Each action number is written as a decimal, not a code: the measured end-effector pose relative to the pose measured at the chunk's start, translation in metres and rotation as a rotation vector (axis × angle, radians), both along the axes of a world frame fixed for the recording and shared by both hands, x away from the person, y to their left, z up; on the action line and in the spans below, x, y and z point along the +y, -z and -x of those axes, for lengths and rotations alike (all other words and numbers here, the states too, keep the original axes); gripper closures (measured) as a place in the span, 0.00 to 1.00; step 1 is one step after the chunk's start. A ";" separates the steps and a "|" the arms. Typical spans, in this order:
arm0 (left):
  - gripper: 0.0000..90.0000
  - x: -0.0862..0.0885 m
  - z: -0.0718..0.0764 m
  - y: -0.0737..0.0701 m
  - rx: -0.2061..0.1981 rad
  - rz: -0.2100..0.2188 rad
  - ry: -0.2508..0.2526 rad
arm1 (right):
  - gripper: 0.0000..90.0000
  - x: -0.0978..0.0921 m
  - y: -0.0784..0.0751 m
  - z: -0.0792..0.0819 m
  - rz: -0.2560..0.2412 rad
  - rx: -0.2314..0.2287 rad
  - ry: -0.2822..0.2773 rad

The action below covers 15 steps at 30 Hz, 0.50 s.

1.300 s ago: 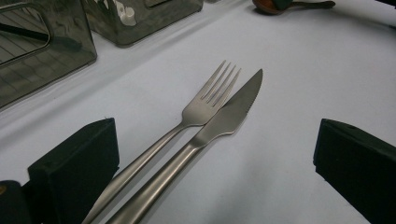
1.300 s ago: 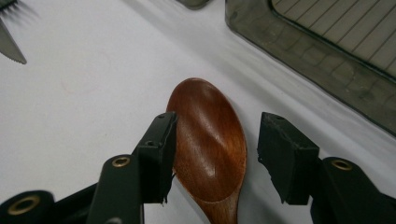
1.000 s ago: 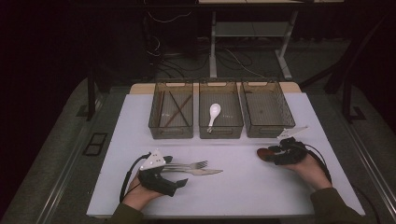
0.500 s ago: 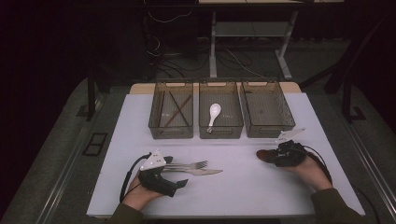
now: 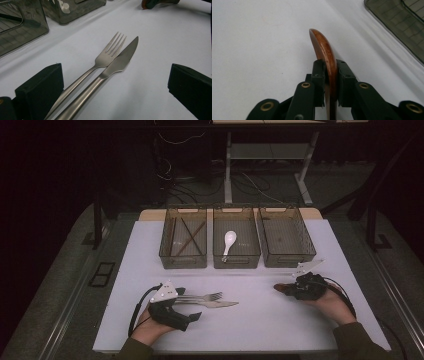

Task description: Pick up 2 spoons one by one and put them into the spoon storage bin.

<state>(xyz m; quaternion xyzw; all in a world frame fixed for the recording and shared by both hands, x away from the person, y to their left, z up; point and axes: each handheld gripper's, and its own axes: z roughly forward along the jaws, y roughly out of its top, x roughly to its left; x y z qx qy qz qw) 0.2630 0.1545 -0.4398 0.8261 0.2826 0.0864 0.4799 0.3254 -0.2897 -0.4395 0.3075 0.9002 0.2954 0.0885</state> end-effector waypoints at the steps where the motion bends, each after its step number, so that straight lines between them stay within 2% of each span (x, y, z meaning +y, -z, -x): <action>1: 0.00 0.000 0.000 0.000 0.000 0.001 0.000 | 0.87 0.000 0.000 0.000 0.000 0.001 -0.001; 12: 0.00 0.000 0.000 0.000 0.000 0.001 0.002 | 0.88 0.000 -0.001 0.000 0.004 -0.003 0.000; 15: 0.00 0.000 0.000 0.000 0.002 0.001 0.003 | 0.88 0.000 -0.004 0.001 -0.003 -0.001 0.017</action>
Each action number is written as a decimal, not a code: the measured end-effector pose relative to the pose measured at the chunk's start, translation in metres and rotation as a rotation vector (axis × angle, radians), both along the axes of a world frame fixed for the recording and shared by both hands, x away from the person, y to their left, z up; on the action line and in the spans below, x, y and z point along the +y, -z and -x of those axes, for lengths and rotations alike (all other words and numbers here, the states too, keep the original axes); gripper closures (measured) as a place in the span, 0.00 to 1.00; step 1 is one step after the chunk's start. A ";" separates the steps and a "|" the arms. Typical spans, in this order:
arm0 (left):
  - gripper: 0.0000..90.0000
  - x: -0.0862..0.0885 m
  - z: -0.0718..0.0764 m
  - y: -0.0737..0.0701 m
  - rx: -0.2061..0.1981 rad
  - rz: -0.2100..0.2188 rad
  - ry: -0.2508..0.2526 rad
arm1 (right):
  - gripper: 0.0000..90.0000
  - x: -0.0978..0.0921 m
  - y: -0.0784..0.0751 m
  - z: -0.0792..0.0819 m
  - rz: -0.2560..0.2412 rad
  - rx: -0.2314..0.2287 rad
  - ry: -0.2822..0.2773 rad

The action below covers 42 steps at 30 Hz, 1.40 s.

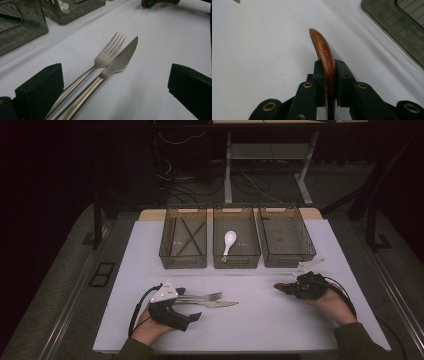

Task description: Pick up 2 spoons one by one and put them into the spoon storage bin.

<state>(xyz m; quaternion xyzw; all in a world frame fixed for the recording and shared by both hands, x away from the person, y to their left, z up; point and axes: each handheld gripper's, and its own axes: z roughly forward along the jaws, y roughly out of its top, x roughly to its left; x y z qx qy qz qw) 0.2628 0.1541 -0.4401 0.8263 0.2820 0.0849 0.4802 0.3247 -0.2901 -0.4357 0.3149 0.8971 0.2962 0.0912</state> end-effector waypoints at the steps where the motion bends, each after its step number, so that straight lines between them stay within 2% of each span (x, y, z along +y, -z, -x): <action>1: 0.00 0.000 0.000 0.000 0.001 0.001 0.000 | 0.88 0.000 -0.001 0.000 -0.005 0.002 0.004; 13: 0.00 0.000 0.000 0.000 0.000 0.006 0.000 | 0.89 -0.002 -0.014 -0.003 -0.084 -0.010 0.033; 24: 0.00 -0.001 0.001 -0.001 0.001 0.010 0.004 | 0.89 0.004 -0.027 -0.012 -0.121 -0.030 0.062; 33: 0.00 -0.001 0.001 -0.001 -0.002 0.017 0.008 | 0.89 0.015 -0.043 -0.022 -0.164 -0.038 0.081; 42: 0.00 -0.001 0.001 -0.001 0.001 0.018 0.014 | 0.89 0.031 -0.054 -0.031 -0.191 -0.055 0.074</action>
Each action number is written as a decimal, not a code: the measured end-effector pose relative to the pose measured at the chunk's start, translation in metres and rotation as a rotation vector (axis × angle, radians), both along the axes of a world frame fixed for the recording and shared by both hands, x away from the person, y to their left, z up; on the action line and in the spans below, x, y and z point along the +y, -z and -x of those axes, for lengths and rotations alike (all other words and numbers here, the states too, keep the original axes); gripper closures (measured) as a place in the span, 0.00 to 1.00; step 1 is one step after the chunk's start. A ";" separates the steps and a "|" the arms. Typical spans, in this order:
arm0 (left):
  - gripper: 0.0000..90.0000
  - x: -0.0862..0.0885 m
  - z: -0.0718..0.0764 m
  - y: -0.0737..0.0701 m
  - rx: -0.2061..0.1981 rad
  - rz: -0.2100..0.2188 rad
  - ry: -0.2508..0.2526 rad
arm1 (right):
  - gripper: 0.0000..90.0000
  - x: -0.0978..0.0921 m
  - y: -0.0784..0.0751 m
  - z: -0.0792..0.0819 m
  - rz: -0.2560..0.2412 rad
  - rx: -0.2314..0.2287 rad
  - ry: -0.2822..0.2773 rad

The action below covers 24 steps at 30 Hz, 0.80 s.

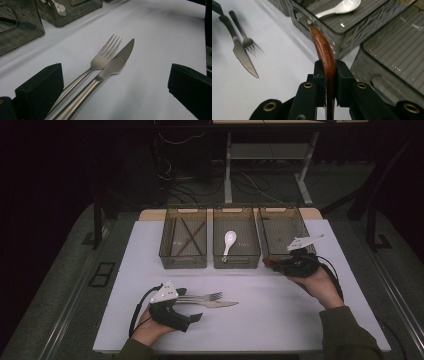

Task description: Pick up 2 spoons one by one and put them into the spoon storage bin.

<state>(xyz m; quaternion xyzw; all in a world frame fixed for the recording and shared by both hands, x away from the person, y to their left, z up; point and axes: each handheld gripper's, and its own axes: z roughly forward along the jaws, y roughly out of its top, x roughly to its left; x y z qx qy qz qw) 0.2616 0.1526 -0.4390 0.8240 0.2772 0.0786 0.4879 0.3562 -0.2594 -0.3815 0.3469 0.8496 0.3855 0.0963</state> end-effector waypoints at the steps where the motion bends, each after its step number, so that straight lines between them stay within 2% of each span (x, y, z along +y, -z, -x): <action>1: 0.00 0.000 0.000 0.000 0.000 0.000 0.001 | 0.89 0.001 -0.001 -0.001 -0.003 -0.006 -0.001; 9: 0.00 0.000 0.000 0.000 -0.002 -0.001 0.002 | 0.89 0.016 -0.012 -0.014 -0.021 -0.015 -0.011; 18: 0.00 0.000 0.001 0.000 -0.008 -0.005 -0.003 | 0.89 0.041 -0.029 -0.034 -0.031 -0.034 -0.018; 24: 0.00 0.000 0.001 0.000 -0.008 -0.005 -0.001 | 0.89 0.056 -0.041 -0.051 -0.080 -0.042 -0.005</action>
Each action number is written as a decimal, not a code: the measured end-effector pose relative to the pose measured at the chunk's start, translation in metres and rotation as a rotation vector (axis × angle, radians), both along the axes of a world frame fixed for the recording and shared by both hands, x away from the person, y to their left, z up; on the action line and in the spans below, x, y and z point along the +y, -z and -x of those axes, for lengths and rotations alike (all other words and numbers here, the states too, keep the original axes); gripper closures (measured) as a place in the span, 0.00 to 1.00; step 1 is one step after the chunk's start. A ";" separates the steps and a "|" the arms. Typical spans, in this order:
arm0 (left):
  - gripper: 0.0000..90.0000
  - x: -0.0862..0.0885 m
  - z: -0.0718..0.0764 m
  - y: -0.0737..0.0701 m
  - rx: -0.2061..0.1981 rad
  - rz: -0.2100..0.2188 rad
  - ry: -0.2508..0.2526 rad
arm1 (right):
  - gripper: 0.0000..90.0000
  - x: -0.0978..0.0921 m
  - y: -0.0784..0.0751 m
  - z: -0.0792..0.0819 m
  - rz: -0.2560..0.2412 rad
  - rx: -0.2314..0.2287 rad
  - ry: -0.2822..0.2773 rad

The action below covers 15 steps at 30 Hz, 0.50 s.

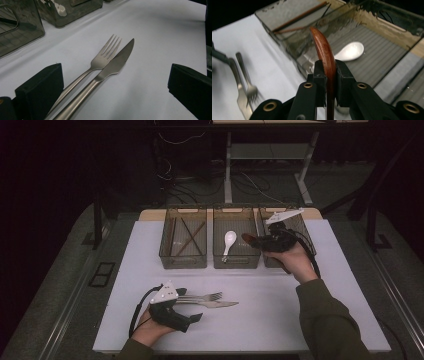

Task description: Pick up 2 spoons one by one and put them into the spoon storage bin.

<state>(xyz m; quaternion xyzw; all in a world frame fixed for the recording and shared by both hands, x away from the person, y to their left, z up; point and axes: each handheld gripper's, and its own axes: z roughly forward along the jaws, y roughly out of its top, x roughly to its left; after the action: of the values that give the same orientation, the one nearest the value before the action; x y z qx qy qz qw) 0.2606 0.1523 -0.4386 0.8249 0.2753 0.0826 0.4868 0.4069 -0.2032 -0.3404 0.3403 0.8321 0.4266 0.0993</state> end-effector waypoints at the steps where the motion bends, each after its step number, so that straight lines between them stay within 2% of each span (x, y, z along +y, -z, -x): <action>1: 0.00 0.000 0.000 0.000 0.000 0.000 0.001 | 0.89 0.002 -0.002 -0.003 -0.005 -0.003 0.001; 3: 0.00 0.000 0.000 0.000 0.000 -0.005 0.006 | 0.89 0.008 -0.006 -0.009 -0.021 0.002 0.005; 8: 0.00 -0.001 0.000 0.000 -0.003 0.004 0.005 | 0.89 0.024 -0.014 -0.024 -0.014 -0.010 0.002; 15: 0.00 -0.002 0.001 -0.001 -0.010 -0.005 0.013 | 0.89 0.054 -0.021 -0.044 -0.005 -0.026 -0.015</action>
<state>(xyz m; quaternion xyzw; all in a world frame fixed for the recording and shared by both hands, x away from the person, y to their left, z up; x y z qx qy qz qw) 0.2601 0.1502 -0.4379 0.8274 0.2672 0.0842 0.4867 0.4506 -0.1492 -0.3195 0.3289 0.8321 0.4338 0.1060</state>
